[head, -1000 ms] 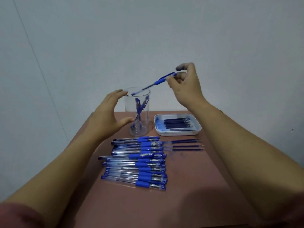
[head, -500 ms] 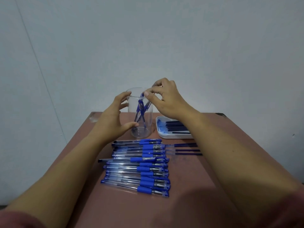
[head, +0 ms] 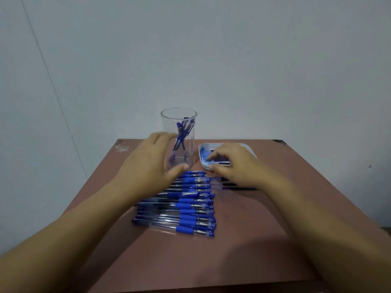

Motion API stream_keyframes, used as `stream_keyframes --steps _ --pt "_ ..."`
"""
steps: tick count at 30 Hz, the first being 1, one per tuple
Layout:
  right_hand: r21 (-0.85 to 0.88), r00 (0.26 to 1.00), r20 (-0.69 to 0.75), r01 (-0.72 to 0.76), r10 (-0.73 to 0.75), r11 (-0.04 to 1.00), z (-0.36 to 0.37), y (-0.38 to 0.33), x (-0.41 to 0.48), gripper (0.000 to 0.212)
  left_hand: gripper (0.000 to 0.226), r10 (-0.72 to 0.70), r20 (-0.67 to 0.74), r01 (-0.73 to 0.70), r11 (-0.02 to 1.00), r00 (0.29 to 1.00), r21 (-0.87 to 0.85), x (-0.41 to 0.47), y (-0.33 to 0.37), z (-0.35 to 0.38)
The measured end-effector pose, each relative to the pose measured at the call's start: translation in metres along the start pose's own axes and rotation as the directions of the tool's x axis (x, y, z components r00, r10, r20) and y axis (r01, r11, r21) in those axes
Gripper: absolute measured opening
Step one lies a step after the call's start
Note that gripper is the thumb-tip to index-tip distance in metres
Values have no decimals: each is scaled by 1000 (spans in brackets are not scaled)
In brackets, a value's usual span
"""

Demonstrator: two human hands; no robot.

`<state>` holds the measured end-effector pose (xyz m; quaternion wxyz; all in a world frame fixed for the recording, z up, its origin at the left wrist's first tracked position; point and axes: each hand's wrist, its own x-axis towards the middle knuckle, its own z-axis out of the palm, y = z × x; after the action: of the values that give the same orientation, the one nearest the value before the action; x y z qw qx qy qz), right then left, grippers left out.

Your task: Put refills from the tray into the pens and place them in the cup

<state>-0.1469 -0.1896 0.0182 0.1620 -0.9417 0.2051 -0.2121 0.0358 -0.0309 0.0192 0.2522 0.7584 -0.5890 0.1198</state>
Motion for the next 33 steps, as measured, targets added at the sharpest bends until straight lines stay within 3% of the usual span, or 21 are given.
stream_keyframes --steps 4,8,19,26,30,33 --pt "45 997 78 -31 27 999 18 0 -13 16 73 92 255 -84 996 962 -40 -30 9 14" --pt "90 995 101 4 -13 996 20 -7 -25 15 88 63 320 -60 998 945 -19 -47 4 30" --pt "91 988 153 24 -37 996 24 -16 -31 25 91 38 310 -42 999 950 9 -52 5 34" --pt "81 990 136 28 -39 996 32 -25 -26 10 90 47 301 -43 999 952 -19 -51 4 35" --pt "260 993 97 -86 63 962 24 -22 -31 3 82 73 256 -58 996 964 -67 -52 4 34" --pt "425 990 47 -138 131 895 9 -18 -32 6 69 144 129 -135 988 981 -78 -46 6 26"
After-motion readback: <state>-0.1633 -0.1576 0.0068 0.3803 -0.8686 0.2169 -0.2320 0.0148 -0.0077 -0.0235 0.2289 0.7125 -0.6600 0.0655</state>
